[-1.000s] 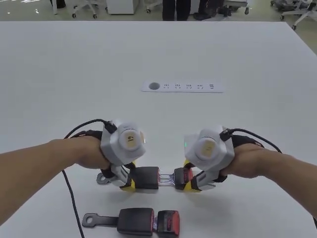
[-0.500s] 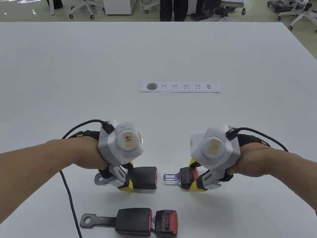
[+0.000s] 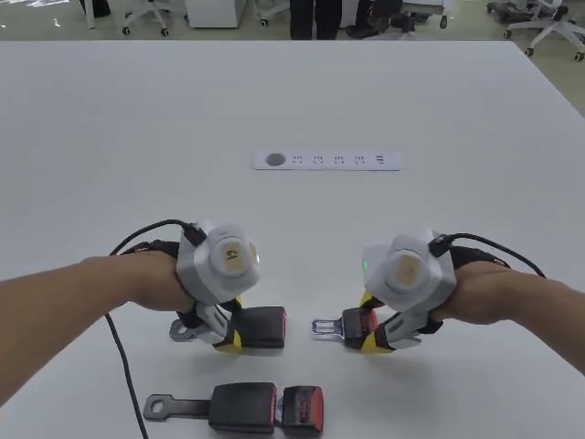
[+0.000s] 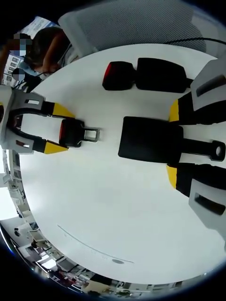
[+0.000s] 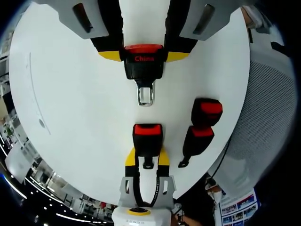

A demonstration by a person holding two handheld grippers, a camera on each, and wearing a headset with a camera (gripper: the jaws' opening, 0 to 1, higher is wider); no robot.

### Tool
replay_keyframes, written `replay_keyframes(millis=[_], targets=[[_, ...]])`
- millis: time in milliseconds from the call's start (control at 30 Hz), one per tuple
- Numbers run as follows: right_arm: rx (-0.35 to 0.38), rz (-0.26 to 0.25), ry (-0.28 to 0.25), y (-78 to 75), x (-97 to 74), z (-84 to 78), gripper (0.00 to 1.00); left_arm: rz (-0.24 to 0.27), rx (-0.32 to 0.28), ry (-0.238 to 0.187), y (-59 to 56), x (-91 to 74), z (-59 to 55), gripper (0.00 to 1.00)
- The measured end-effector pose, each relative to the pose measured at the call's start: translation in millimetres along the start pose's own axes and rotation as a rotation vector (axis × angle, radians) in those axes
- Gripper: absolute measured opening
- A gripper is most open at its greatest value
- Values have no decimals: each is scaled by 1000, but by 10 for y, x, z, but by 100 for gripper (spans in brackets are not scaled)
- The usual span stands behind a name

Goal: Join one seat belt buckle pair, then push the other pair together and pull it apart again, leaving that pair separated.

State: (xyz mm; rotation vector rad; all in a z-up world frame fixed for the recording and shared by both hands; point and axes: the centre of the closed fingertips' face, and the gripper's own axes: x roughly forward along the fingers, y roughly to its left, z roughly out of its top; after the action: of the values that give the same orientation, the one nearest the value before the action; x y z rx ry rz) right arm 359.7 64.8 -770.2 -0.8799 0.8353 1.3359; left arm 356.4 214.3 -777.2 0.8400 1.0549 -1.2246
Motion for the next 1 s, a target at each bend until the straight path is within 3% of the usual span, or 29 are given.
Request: replay_keyframes(millis=[800, 1000], targets=[[-28, -7, 28, -20, -31, -106, 31, 7, 25, -12, 14, 12, -19, 33], [-51, -28, 27, -32, -93, -93, 38, 14, 16, -20, 8, -1, -16, 33]])
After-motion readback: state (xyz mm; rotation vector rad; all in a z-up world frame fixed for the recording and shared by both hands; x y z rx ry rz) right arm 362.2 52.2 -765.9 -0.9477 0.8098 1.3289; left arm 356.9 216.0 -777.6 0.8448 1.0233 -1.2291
